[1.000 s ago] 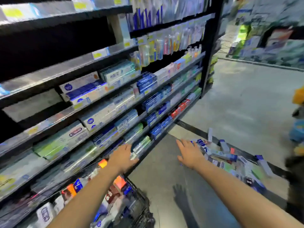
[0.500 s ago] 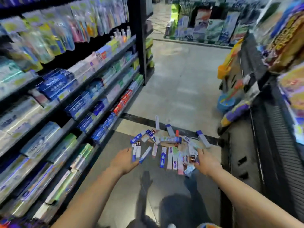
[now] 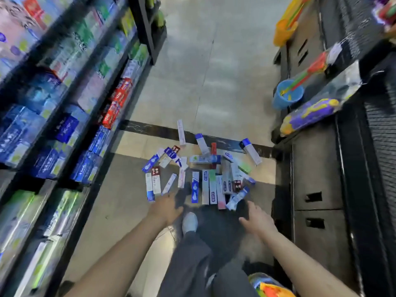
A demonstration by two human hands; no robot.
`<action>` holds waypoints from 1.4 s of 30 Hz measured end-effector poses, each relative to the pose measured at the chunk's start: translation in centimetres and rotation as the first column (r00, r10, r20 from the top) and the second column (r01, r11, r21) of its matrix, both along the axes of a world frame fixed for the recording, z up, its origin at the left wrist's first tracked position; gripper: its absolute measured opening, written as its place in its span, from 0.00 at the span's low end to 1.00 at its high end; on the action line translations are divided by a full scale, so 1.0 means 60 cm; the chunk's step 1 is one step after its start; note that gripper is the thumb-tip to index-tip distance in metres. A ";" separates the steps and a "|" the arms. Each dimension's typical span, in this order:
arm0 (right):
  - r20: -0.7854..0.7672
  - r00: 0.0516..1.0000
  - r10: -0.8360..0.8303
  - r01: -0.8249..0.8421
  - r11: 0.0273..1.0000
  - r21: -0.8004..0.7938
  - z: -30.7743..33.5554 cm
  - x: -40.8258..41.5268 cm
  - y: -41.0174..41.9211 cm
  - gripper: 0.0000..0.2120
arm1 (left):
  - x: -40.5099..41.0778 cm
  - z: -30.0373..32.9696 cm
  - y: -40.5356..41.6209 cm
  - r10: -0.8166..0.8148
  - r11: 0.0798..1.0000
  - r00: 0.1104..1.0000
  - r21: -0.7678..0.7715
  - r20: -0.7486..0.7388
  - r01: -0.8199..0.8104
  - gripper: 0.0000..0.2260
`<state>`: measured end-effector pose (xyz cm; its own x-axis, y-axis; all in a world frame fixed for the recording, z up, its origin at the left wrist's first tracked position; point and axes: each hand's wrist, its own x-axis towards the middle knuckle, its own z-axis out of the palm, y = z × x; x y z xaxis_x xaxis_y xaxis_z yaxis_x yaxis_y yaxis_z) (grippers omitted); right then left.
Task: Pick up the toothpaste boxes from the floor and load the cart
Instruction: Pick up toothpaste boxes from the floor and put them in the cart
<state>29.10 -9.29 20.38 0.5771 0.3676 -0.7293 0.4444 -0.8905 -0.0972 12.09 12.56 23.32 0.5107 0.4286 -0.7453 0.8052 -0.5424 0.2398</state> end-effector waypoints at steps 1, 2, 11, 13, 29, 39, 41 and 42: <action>-0.024 0.999 -0.032 0.032 0.999 -0.002 -0.020 0.011 0.013 0.32 | 0.019 -0.021 0.014 -0.004 1.000 1.000 -0.016 0.007 0.004 0.20; -0.055 0.996 -0.067 0.067 0.998 -0.003 -0.043 0.023 0.025 0.33 | 0.037 -0.046 0.026 -0.005 1.000 1.000 -0.028 0.010 0.006 0.20; -0.271 0.888 -0.373 0.368 0.927 -0.071 -0.274 0.098 0.109 0.32 | 0.139 -0.311 0.062 0.052 0.981 0.991 -0.181 -0.126 -0.074 0.24; -0.308 0.868 -0.390 0.383 0.920 -0.086 -0.345 0.109 0.122 0.29 | 0.151 -0.388 0.056 0.067 0.974 0.985 -0.206 -0.157 -0.099 0.24; -0.243 0.911 -0.333 0.314 0.942 -0.114 -0.911 0.110 0.165 0.23 | 0.277 -0.963 -0.005 0.407 0.867 0.902 -0.250 -0.143 -0.431 0.20; -0.271 0.794 -0.544 0.578 0.814 0.058 -1.008 0.061 0.158 0.18 | 0.326 -1.072 -0.005 0.569 0.798 0.822 -0.216 -0.039 -0.563 0.21; -0.254 0.803 -0.539 0.571 0.818 0.072 -1.008 0.067 0.153 0.18 | 0.321 -1.070 -0.001 0.606 0.771 0.795 -0.236 -0.011 -0.591 0.18; -0.240 0.810 -0.536 0.566 0.821 0.078 -1.008 0.069 0.153 0.18 | 0.319 -1.068 0.001 0.621 0.762 0.784 -0.238 0.003 -0.603 0.18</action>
